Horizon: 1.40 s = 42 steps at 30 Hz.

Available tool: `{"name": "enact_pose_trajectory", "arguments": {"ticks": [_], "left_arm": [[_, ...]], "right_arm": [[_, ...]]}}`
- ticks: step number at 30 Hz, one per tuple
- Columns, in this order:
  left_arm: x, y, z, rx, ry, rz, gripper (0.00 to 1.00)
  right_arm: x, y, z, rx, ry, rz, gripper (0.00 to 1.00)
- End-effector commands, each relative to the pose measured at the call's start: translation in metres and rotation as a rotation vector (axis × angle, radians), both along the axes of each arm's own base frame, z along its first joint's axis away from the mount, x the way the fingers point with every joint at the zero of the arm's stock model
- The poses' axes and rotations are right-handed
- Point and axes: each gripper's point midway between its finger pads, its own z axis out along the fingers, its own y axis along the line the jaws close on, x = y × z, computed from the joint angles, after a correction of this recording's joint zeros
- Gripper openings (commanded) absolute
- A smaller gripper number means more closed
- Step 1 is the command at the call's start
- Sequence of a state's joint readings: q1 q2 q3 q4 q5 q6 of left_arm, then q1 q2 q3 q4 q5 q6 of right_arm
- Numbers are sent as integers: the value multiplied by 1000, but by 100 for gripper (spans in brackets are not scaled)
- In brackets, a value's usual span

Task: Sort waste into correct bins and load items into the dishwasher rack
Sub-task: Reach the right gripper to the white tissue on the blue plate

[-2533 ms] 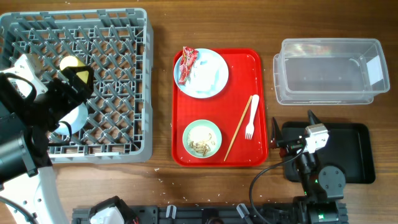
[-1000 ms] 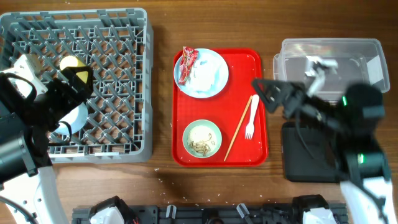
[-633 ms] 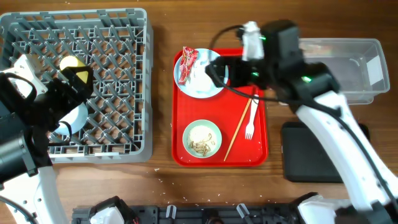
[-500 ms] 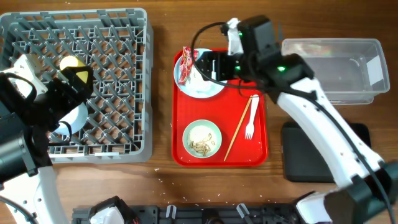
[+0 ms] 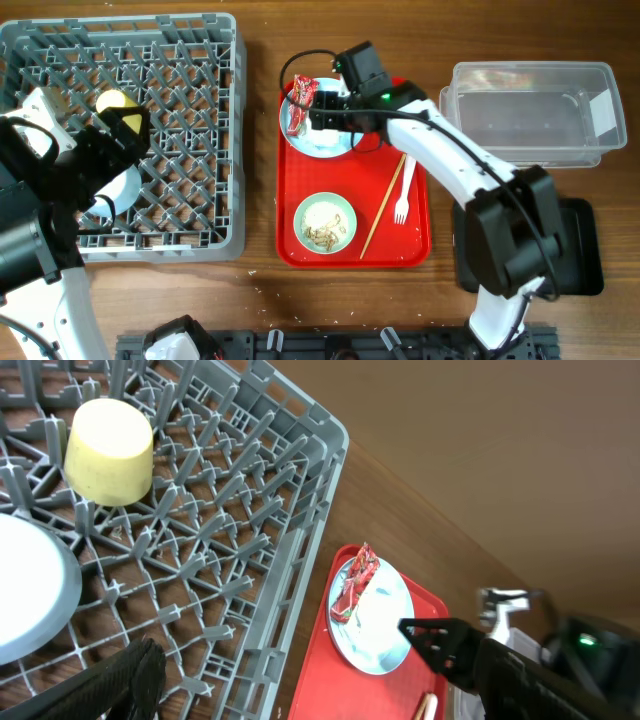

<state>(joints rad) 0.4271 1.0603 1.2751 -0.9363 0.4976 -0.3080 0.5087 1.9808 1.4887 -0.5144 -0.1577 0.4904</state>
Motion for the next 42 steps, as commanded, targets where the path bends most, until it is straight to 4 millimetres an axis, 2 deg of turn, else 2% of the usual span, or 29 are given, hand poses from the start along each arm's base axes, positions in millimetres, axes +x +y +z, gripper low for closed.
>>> {"name": "enact_pose_trajectory", "arguments": {"ticks": [1, 4, 12, 14, 16, 17, 21, 22, 24, 28, 33, 38, 42], "left_arm": [[0, -1, 2, 13, -10, -8, 100], [0, -1, 2, 12, -10, -7, 100], [0, -1, 2, 12, -10, -7, 100], [0, -1, 2, 12, -10, -7, 100], [0, -1, 2, 12, -10, -7, 100], [0, -1, 2, 12, -10, -7, 100], [0, -1, 2, 12, -10, -7, 100], [0, -1, 2, 12, -10, -7, 100], [0, -1, 2, 13, -10, -8, 100], [0, -1, 2, 12, -10, -7, 100], [0, -1, 2, 13, -10, -8, 100], [0, -1, 2, 12, -10, -7, 100], [0, -1, 2, 12, -10, -7, 100]], "right_arm": [[8, 2, -14, -131, -71, -6, 65], [12, -8, -27, -212, -87, -83, 63], [4, -9, -61, -247, -27, -97, 59], [3, -10, -66, -255, -16, -95, 50], [2, -10, -66, -255, -16, -95, 29], [3, -10, -63, -251, -20, -95, 25], [5, -8, -51, -232, -41, -96, 21], [5, -8, -49, -233, -44, -93, 18], [3, -9, -44, -233, -44, -93, 4], [1, -10, -19, -214, -70, -97, 4], [1, -11, 36, -144, -148, -122, 4], [-5, -15, 75, -102, -201, -140, 4], [-4, -35, 114, -105, -284, -209, 4]]}}
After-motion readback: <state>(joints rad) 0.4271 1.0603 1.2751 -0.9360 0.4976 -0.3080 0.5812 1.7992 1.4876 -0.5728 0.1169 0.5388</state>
